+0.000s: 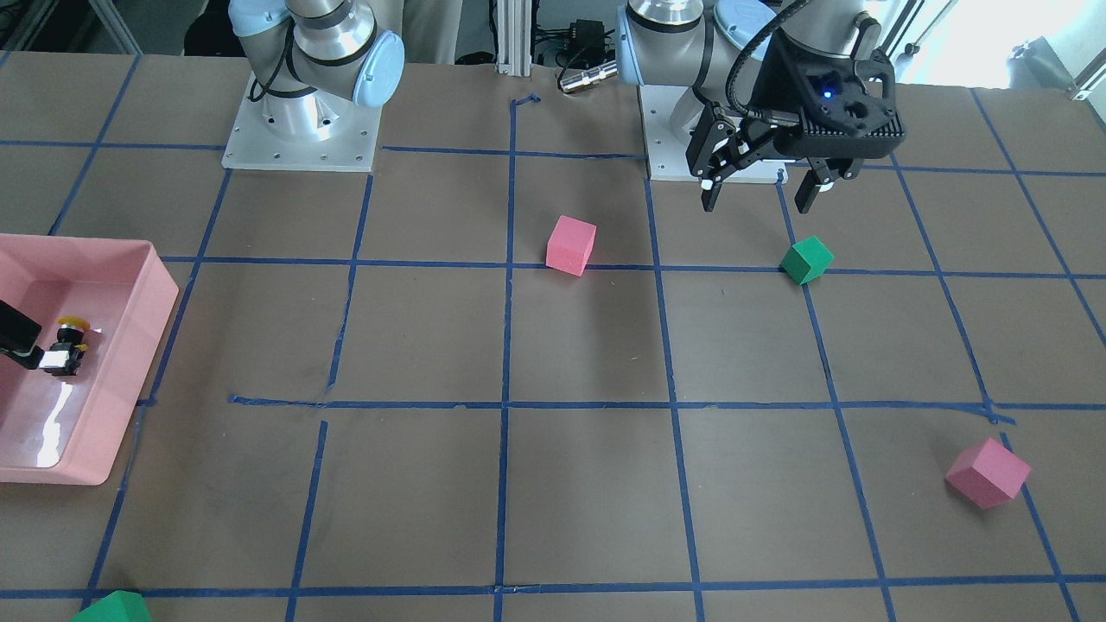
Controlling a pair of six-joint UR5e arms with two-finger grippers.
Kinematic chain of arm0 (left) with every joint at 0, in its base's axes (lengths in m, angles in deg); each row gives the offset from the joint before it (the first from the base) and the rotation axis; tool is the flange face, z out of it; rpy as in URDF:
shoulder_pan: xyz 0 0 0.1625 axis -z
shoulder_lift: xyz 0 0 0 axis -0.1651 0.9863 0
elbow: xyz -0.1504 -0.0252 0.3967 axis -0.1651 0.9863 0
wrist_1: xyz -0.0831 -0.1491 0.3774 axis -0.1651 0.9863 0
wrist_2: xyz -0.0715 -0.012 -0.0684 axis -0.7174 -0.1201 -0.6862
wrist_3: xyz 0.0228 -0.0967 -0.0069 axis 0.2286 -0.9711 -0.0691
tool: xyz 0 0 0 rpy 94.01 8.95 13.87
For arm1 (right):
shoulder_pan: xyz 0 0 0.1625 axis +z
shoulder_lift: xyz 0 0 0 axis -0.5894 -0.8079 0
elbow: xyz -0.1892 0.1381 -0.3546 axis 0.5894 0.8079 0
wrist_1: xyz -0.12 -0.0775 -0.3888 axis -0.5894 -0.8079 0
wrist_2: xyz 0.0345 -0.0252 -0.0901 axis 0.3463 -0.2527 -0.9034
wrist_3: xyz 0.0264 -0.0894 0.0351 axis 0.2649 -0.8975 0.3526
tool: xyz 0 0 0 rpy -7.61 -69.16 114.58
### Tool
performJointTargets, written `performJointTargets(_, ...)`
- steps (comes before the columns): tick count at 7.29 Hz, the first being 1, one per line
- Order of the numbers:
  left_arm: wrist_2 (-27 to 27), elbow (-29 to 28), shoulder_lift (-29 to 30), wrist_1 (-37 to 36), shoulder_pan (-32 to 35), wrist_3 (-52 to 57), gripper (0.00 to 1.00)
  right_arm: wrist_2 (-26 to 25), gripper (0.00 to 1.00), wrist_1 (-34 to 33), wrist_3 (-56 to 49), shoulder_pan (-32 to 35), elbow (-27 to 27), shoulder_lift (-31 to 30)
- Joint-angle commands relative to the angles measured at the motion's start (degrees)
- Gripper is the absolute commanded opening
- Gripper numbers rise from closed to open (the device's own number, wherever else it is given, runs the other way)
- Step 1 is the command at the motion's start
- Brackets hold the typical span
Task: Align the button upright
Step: 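Lower the right gripper into the pink bin around the button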
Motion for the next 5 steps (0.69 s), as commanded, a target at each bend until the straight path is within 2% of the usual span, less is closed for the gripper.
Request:
performJointTargets(1,-0.07,0.00,0.00,0.00,0.00,0.00,1.00,0.04,1.00,-9.09,-4.01,-3.71,-6.05,1.06)
performJointTargets(3,-0.07,0.00,0.00,0.00,0.00,0.00,1.00,2.65,1.00,-9.31,-5.43,-6.35,-9.75,1.58)
performJointTargets(5,-0.16,-0.09,0.08,0.00,0.00,0.00,1.00,2.76,1.00,-9.84,-7.37,-7.23,-10.91,1.76)
